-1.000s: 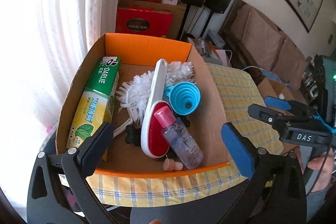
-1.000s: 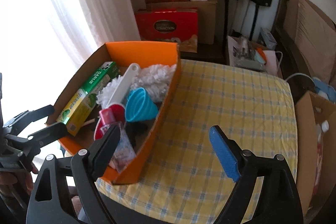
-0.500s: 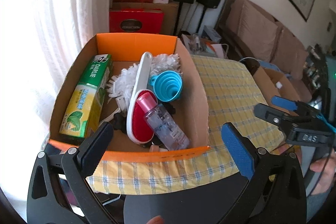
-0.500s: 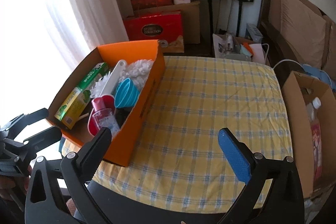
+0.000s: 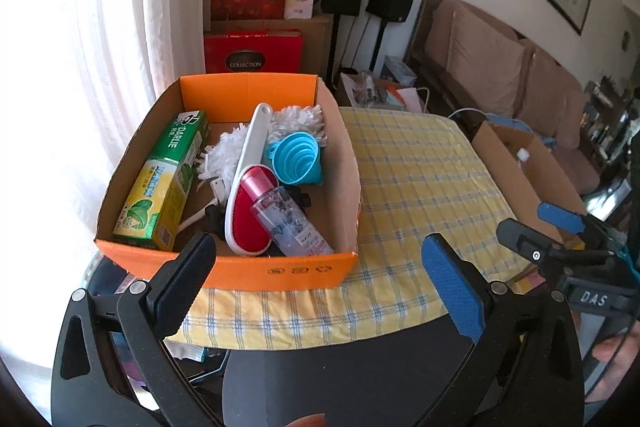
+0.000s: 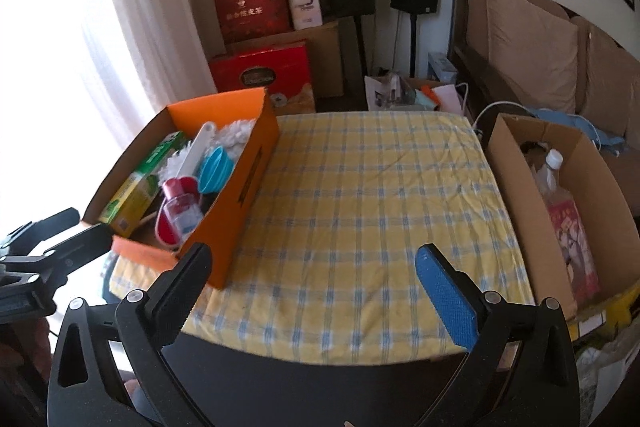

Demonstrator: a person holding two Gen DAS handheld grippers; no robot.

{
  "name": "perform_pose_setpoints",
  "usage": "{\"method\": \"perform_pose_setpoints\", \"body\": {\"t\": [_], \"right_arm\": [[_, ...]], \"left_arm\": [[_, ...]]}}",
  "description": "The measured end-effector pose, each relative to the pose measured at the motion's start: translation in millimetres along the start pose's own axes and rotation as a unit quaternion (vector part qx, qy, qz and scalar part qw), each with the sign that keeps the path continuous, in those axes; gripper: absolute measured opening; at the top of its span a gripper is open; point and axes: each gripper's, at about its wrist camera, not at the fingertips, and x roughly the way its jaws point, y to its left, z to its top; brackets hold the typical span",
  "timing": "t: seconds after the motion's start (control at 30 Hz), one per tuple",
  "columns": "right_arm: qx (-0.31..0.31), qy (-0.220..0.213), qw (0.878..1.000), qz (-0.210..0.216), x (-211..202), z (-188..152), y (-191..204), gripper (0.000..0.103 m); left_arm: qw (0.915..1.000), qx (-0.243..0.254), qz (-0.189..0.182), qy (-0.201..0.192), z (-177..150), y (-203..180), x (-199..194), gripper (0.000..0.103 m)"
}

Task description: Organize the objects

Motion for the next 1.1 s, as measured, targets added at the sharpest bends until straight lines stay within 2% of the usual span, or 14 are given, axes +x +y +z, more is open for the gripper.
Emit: {"method": "perform_pose_setpoints", "body": {"t": [0.2, 0.47, 1.1], "right_arm": [[0.01, -0.008, 1.0, 0.0, -13.9, -12.1, -2.2, 0.103], [0.006, -0.016, 1.0, -0.025, -30.8, -27.4, -2.0, 0.103], [0.01, -0.023, 0.998, -0.055, -40.2, -38.7, 0.6, 0.103]], "left_arm": [[0.9999, -0.003, 0.017, 0.0, -14.7, -4.6, -10.0, 0.103], [0.9995, -0.01, 0.03, -0.006, -29.0, -0.5, -25.2, 0.103], [0.9994, -0.013, 0.031, -0.002, -43.7, -1.1, -29.2, 0.103]]}}
